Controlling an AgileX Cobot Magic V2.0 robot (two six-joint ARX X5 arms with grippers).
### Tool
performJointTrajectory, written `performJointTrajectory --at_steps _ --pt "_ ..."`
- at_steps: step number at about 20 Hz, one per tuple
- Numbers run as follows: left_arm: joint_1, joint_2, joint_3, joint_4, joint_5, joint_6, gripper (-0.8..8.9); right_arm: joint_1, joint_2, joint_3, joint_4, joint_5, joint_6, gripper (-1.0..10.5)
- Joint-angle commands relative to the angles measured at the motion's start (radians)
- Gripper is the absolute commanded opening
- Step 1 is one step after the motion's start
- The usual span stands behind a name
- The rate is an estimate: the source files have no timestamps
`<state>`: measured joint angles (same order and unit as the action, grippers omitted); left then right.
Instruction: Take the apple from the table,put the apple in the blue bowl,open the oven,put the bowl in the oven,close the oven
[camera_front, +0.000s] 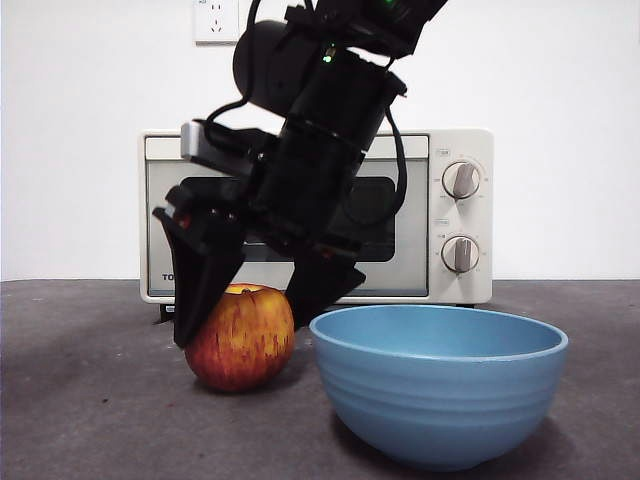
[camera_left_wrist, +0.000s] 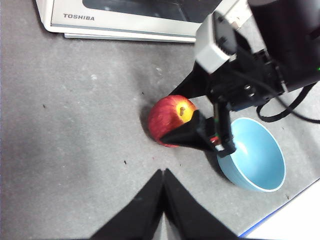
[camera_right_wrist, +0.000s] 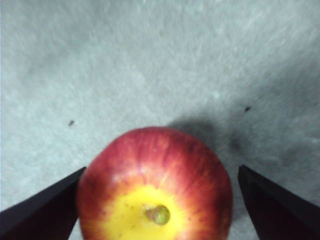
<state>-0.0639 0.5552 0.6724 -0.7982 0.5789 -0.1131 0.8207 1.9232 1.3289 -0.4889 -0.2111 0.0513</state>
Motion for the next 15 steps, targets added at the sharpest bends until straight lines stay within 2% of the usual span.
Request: performJointTrajectory --at_steps 1,3,5,10,15 --pt "-0.002 0.005 0.022 0.005 0.005 0.019 0.07 0.013 0.026 0.022 -0.003 0.006 -0.002 4.1" --pt "-0.002 0.005 0.022 0.005 0.005 0.019 0.07 0.015 0.026 0.022 -0.014 0.003 0.010 3.4" --pt "-0.002 0.005 0.022 0.005 0.005 0.019 0.07 0.015 0.025 0.022 -0.031 0.003 0.013 3.1" --pt "-0.002 0.005 0.022 0.005 0.005 0.019 0.07 0.015 -0.037 0.083 -0.105 0.002 0.011 3.1" --pt "-0.002 0.005 0.022 0.005 0.005 0.019 0.07 0.015 -0.206 0.098 -0.198 0.004 0.003 3.1"
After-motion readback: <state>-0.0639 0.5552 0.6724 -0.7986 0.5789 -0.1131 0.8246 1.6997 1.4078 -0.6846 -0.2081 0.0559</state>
